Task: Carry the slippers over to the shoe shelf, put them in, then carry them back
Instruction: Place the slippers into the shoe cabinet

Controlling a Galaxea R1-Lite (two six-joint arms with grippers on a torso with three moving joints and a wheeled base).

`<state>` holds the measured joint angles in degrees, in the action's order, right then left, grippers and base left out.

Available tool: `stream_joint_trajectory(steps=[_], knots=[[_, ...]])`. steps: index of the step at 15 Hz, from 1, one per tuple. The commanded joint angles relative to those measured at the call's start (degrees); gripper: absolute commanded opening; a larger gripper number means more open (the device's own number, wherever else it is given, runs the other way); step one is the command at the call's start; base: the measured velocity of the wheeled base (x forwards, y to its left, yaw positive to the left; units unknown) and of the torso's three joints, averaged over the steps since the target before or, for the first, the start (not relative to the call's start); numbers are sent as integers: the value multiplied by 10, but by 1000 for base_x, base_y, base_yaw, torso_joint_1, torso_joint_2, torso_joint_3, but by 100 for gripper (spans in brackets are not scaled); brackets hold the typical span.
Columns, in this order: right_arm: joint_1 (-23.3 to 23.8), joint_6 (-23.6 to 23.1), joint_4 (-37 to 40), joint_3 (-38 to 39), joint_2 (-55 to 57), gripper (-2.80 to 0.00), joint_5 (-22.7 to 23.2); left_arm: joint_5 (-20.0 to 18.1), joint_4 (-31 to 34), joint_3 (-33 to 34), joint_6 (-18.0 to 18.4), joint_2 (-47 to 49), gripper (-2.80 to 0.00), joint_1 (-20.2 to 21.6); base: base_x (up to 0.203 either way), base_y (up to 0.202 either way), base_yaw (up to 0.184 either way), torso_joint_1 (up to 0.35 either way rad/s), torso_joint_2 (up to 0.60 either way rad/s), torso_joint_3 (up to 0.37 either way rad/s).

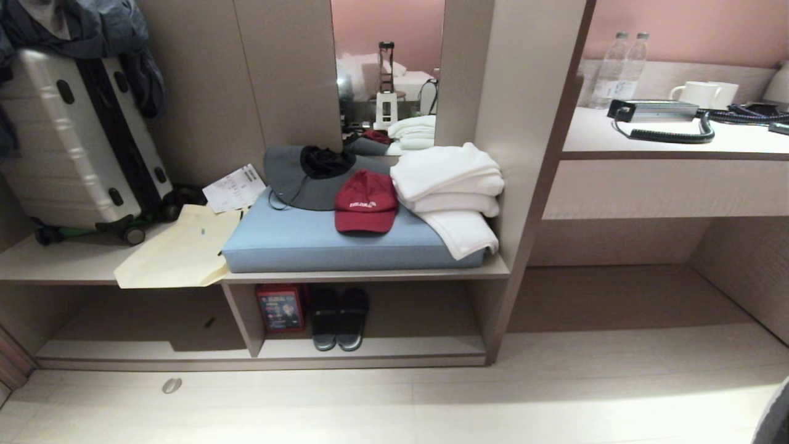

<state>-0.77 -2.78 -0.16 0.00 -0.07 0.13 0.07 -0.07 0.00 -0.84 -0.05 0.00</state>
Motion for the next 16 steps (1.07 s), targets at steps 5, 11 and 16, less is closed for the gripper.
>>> stream_joint_trajectory(steps=[5,11,16], knots=[[0,0,0,1,1,-280,0,0,0,0,2,0,-280,0,0,193,-1,3,3,2],[0,-1,0,1,1,-280,0,0,0,1,3,0,-280,0,0,33,-1,2,1,-9],[0,-1,0,1,1,-280,0,0,0,0,2,0,-280,1,0,0,0,3,3,-177]])
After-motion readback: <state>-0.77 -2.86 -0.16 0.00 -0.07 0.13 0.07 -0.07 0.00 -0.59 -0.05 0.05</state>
